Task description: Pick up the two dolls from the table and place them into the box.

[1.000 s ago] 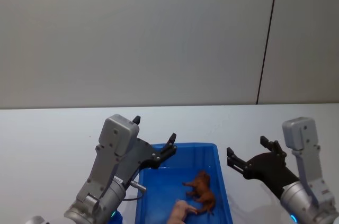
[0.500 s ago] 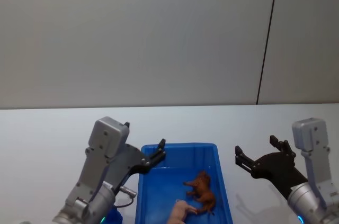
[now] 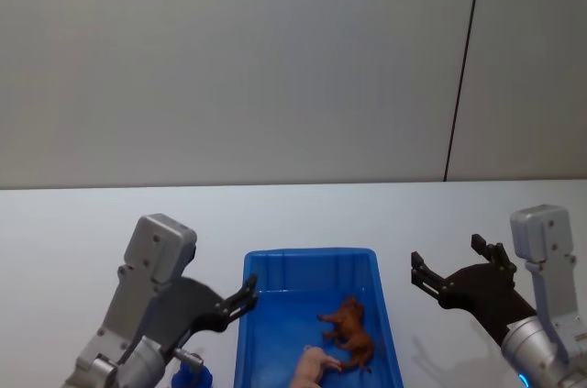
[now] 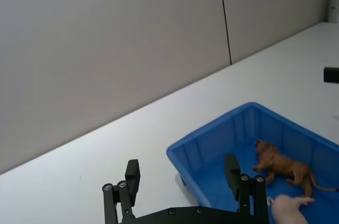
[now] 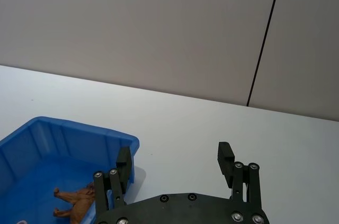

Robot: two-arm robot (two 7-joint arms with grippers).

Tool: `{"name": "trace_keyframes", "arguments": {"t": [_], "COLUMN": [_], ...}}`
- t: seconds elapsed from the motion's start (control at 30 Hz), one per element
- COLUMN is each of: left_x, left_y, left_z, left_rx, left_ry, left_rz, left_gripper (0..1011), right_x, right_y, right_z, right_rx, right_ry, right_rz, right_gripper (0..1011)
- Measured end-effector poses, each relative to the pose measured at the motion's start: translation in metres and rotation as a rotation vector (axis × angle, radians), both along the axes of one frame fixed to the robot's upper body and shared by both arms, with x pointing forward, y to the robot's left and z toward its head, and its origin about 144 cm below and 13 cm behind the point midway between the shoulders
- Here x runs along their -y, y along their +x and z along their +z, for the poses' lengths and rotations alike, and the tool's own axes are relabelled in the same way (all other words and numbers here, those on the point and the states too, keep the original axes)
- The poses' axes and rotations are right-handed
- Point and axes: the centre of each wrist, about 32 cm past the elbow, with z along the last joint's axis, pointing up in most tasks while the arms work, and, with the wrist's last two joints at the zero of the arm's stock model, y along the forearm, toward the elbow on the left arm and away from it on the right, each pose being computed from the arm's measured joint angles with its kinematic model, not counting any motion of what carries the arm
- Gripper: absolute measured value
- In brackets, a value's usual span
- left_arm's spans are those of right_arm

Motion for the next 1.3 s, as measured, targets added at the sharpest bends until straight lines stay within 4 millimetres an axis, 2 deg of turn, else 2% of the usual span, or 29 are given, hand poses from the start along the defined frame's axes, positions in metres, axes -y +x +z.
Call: {"name": "trace_keyframes", "arguments": {"t": [0.43, 1.3], "left_x": [-0.023, -0.051], "left_y": [-0.011, -0.01], "left_z": [-0.001, -0.026], "left_rx": [-0.143, -0.28], "left_ry": [0.039, 0.07], "left_rz": [-0.025, -0.038], "left_gripper": [1001, 1001], "right_x": [0.001, 0.001], "right_y": [0.0, -0.001], "right_z": [0.0, 0.0], "right_rx": [0.002, 0.002], "right_ry": [0.001, 0.0], "right_rz": [-0.003, -0.004], "right_gripper": [1001, 1001]}}
